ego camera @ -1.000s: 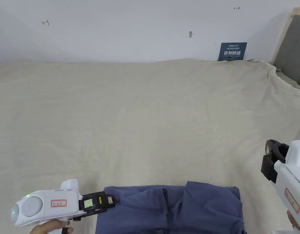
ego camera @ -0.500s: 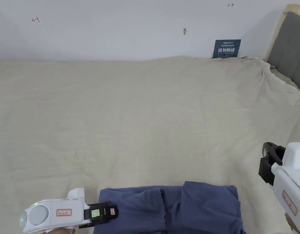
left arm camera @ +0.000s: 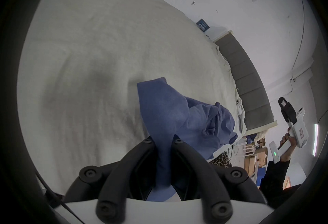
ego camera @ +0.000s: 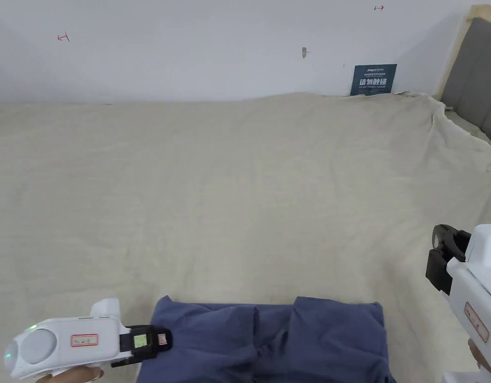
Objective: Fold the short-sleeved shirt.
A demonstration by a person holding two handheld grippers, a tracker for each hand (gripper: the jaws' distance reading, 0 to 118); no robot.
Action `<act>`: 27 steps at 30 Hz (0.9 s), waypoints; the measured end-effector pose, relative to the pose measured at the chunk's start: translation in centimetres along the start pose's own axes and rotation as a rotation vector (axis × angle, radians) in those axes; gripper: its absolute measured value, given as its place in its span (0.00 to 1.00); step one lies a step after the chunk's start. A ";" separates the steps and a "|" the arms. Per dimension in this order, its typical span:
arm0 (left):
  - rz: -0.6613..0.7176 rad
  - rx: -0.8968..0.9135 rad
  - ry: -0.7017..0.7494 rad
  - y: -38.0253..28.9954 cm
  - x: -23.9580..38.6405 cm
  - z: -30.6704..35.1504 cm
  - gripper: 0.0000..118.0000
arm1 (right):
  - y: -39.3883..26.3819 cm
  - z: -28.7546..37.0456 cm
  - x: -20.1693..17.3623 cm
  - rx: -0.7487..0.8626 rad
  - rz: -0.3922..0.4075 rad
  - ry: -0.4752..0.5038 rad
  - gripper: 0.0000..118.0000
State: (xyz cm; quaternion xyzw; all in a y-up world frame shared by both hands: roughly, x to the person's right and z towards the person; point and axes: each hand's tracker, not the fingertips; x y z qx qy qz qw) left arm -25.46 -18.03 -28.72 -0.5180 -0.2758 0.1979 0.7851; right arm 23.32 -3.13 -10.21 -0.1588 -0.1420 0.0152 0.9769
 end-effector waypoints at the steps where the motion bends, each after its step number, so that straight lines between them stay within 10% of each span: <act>1: -0.004 0.018 0.022 0.0 -0.3 1.0 0.09 | 0.0 0.0 0.0 0.004 -0.001 0.002 0.00; 11: 0.035 0.048 0.196 0.2 -1.8 7.4 0.09 | -0.1 -0.3 0.0 0.012 -0.020 0.028 0.00; 27: -0.203 -0.089 0.098 0.9 17.5 -4.1 0.09 | -0.1 1.0 0.9 0.026 -0.036 0.033 0.00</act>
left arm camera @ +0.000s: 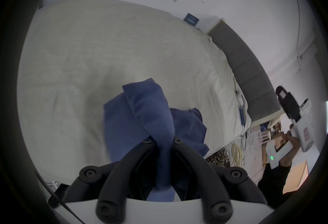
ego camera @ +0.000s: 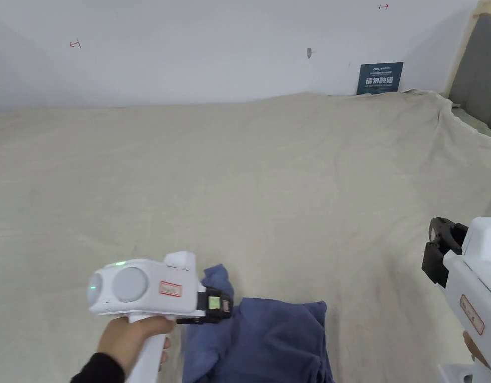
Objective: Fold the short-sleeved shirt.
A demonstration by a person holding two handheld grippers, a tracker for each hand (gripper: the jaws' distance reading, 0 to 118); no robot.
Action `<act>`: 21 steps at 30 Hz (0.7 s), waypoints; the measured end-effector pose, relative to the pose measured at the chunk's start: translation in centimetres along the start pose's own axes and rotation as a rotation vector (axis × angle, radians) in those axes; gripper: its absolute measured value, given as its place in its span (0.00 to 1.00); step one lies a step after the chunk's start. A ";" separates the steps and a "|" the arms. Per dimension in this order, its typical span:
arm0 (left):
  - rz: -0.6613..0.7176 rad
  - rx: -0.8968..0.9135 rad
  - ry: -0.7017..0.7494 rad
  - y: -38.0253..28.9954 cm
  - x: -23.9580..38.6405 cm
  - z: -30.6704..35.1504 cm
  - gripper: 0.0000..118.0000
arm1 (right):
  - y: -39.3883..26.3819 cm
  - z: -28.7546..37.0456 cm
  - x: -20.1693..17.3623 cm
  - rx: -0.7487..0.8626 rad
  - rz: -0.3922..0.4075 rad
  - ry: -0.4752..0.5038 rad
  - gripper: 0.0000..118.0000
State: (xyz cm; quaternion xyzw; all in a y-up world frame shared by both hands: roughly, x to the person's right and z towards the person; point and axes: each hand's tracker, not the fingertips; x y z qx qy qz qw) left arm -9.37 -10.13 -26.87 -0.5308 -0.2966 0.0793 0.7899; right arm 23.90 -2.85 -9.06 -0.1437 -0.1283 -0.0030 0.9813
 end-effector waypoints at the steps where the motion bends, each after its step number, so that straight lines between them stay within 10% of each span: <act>1: -0.019 -0.021 -0.008 0.1 0.9 -1.2 0.09 | -0.1 0.1 0.2 -0.001 -0.001 -0.001 0.00; 15: -0.159 -0.177 0.137 -2.6 8.8 -14.8 0.15 | -1.5 0.5 3.2 -0.034 -0.011 -0.055 0.00; 21: -0.159 -0.164 0.057 -2.5 10.0 -13.7 0.68 | -1.4 0.6 3.6 -0.032 -0.018 -0.066 0.00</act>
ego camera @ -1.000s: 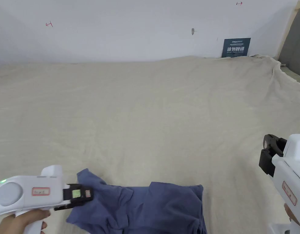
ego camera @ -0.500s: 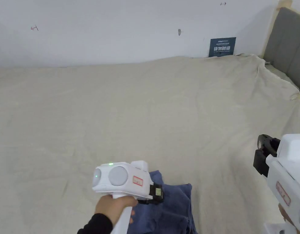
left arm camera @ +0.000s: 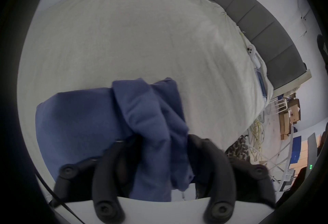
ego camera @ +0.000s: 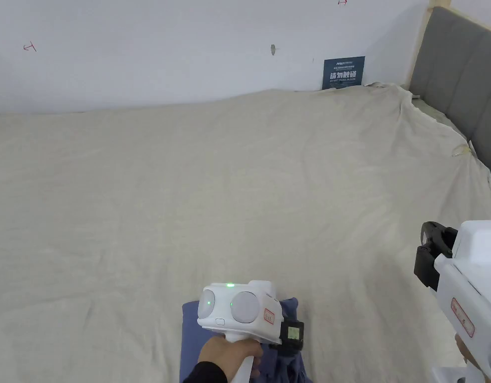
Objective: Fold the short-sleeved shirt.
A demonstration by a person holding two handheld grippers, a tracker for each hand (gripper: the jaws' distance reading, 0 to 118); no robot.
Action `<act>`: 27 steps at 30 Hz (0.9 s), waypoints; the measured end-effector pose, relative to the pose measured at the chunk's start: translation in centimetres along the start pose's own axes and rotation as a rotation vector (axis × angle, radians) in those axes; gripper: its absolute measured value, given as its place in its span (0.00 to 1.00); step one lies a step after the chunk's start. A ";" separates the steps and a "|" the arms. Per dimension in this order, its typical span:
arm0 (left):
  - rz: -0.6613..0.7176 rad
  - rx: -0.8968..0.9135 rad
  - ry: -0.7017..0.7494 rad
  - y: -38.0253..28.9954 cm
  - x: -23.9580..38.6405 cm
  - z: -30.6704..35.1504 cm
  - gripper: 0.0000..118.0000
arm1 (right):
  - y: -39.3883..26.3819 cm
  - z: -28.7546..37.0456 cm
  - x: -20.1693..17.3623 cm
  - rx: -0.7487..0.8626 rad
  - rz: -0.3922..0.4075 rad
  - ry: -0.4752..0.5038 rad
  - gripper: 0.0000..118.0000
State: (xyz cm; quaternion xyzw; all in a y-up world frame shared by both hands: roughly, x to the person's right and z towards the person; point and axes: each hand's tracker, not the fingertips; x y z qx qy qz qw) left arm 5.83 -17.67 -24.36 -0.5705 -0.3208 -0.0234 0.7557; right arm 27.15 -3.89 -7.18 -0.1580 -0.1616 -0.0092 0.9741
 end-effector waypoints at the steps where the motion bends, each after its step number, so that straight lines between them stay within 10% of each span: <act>1: 0.005 0.007 -0.013 0.0 0.1 0.8 0.78 | 0.1 0.0 0.0 0.001 0.000 0.000 0.00; 13: 0.007 0.374 0.084 -0.2 -3.9 11.1 0.78 | 1.1 0.4 -0.2 0.031 0.006 0.007 0.00; 17: -0.017 0.484 0.213 -1.8 -5.6 10.8 0.24 | 1.2 0.3 -0.2 0.035 0.006 0.008 0.00; 22: -0.054 0.549 0.194 -4.1 -6.8 9.4 0.00 | 1.2 0.2 -0.2 0.031 0.012 0.006 0.00; 27: -0.147 0.558 0.262 -6.0 -6.1 6.5 0.00 | 1.0 0.1 -0.2 0.024 0.009 0.004 0.00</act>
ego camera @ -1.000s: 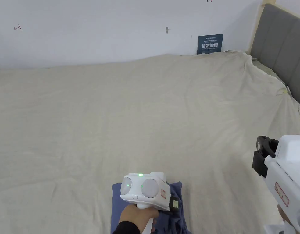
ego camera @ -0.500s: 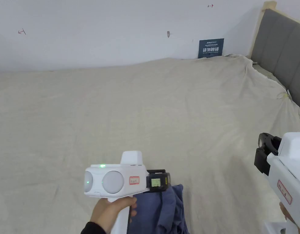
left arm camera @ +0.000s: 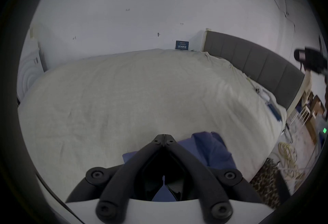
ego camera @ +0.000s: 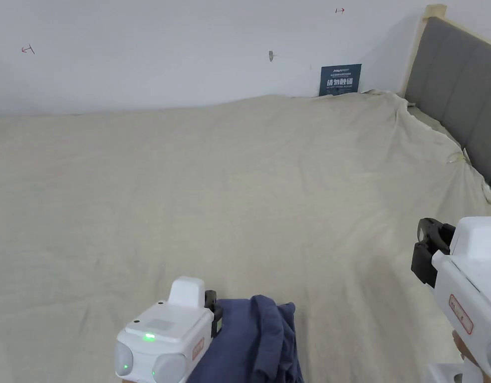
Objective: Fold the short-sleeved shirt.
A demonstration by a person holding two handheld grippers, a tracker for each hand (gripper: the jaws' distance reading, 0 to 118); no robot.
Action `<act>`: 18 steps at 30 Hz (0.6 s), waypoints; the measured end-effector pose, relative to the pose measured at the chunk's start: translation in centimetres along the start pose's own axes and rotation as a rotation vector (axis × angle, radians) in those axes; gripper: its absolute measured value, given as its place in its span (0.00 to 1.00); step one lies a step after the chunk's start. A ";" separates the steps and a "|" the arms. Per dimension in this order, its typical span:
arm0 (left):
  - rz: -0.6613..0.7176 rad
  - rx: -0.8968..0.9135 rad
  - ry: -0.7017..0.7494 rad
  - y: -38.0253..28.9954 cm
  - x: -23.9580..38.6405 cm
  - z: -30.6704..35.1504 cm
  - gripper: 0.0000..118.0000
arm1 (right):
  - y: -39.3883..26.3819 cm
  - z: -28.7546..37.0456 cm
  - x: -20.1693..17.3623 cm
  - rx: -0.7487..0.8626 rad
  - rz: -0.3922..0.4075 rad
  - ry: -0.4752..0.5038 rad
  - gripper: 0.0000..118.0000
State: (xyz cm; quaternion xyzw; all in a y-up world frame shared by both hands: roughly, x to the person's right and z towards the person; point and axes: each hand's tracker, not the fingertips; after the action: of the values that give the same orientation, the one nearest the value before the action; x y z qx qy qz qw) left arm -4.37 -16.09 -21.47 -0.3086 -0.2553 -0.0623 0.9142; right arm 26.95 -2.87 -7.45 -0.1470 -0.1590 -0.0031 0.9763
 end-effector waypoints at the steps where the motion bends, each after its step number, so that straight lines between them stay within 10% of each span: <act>1: -0.008 -0.010 -0.004 -0.5 0.5 -0.5 0.00 | 0.0 0.0 0.0 -0.002 0.001 0.001 0.00; 18: -0.113 -0.092 -0.079 -4.8 10.2 -5.7 0.00 | -0.5 0.6 1.5 -0.028 0.010 -0.026 0.00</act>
State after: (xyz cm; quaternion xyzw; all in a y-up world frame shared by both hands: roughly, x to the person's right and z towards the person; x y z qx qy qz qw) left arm 5.55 -22.88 -17.71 -0.3377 -0.3051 -0.1134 0.8832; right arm 28.14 -3.17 -6.33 -0.1615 -0.1707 0.0014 0.9720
